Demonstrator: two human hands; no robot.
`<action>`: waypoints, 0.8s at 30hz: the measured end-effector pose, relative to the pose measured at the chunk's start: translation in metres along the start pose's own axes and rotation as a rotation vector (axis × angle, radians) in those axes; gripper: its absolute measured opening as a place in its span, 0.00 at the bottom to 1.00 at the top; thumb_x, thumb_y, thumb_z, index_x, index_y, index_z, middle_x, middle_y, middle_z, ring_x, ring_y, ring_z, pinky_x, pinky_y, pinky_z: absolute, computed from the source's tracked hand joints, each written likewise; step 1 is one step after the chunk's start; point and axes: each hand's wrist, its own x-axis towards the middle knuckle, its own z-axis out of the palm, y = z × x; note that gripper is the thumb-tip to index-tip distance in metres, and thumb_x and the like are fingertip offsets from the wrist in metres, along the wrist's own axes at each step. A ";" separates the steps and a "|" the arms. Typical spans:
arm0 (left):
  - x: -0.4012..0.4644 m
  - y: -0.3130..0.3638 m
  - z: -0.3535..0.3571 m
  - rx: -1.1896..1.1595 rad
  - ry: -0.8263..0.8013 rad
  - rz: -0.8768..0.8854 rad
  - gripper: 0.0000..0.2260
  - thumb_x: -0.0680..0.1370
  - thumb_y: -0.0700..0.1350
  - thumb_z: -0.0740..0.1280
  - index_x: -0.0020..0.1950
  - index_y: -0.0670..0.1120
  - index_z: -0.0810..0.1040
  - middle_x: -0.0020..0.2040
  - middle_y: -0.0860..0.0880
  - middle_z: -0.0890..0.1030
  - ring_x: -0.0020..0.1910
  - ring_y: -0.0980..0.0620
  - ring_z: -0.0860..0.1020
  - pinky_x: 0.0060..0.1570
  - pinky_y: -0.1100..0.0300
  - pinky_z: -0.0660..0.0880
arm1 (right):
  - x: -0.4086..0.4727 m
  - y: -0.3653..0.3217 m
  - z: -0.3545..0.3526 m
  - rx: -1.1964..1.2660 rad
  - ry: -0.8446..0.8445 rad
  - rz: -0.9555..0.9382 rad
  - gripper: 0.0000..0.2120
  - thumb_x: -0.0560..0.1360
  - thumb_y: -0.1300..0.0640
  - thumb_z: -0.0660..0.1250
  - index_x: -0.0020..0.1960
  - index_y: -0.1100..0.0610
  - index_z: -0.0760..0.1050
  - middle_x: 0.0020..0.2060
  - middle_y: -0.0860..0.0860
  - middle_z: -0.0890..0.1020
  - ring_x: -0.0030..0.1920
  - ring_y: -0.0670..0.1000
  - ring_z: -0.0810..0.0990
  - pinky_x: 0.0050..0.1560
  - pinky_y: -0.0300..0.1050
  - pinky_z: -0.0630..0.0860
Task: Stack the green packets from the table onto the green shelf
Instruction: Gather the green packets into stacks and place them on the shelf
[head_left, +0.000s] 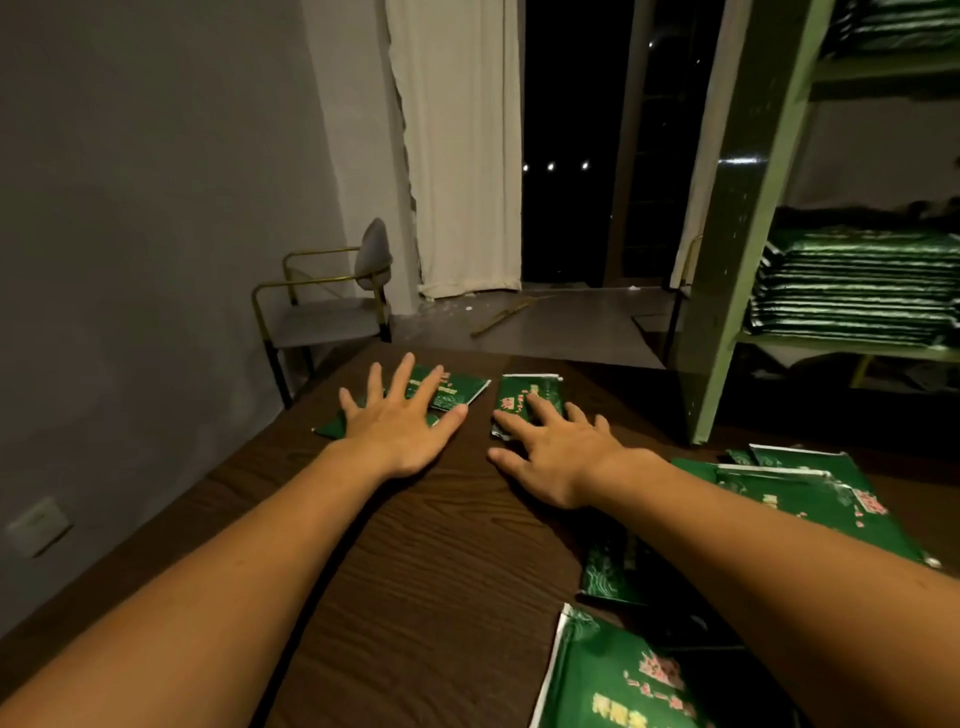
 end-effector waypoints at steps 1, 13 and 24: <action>0.004 0.000 0.003 0.000 -0.038 -0.009 0.34 0.77 0.75 0.43 0.81 0.65 0.43 0.83 0.54 0.38 0.81 0.42 0.38 0.75 0.32 0.40 | 0.001 0.000 0.001 -0.004 0.034 -0.014 0.30 0.80 0.32 0.49 0.80 0.39 0.51 0.81 0.53 0.50 0.78 0.67 0.54 0.76 0.65 0.54; -0.070 0.022 0.013 -0.083 -0.019 0.115 0.31 0.80 0.71 0.47 0.81 0.62 0.54 0.83 0.53 0.52 0.82 0.41 0.46 0.77 0.36 0.43 | -0.066 0.007 -0.012 0.199 0.383 -0.149 0.09 0.71 0.49 0.76 0.44 0.51 0.77 0.50 0.50 0.74 0.51 0.52 0.76 0.49 0.44 0.73; -0.174 0.089 0.013 -0.296 -0.002 0.226 0.25 0.84 0.61 0.47 0.81 0.58 0.53 0.78 0.51 0.61 0.79 0.46 0.56 0.78 0.39 0.47 | -0.178 0.053 -0.021 0.349 0.405 -0.038 0.03 0.73 0.60 0.70 0.43 0.54 0.82 0.44 0.50 0.82 0.46 0.51 0.80 0.48 0.43 0.77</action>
